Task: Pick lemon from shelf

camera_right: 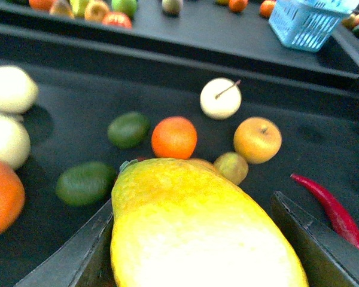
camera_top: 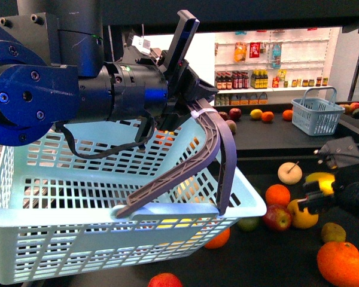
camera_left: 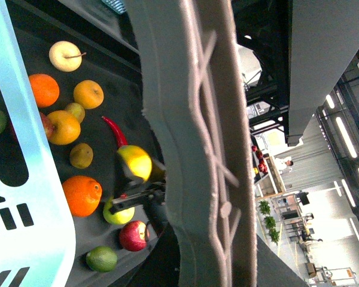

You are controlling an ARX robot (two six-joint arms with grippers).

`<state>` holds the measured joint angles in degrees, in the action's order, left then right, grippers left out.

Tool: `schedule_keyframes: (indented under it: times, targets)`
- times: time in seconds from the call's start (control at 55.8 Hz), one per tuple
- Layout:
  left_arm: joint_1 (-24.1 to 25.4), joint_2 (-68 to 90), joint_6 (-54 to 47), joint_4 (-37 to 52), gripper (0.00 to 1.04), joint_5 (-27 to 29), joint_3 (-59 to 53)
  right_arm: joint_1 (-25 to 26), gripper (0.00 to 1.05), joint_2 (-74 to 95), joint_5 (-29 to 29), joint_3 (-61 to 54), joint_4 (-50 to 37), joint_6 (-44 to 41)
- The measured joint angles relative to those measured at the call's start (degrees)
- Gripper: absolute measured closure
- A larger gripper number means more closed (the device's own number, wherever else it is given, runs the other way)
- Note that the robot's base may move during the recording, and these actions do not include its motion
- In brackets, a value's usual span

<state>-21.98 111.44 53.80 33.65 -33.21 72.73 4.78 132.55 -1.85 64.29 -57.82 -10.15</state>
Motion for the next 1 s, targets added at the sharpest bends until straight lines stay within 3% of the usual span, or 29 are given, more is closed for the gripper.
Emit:
schedule_keyframes:
  times: [0.251, 0.52, 1.004]
  targets:
    - [0.00, 0.00, 0.00, 0.00, 0.97, -0.02, 0.00, -2.54, 0.39, -18.16, 5.33, -9.27, 3.23, 9.35]
    - [0.00, 0.00, 0.00, 0.00, 0.97, 0.00, 0.00, -11.67, 0.39, -26.43, 13.66, -12.50, 9.88, 18.34]
    - [0.09, 0.00, -0.76, 0.00, 0.97, -0.17, 0.00, -17.97, 0.39, -16.61, 12.11, -9.35, 11.67, 21.59]
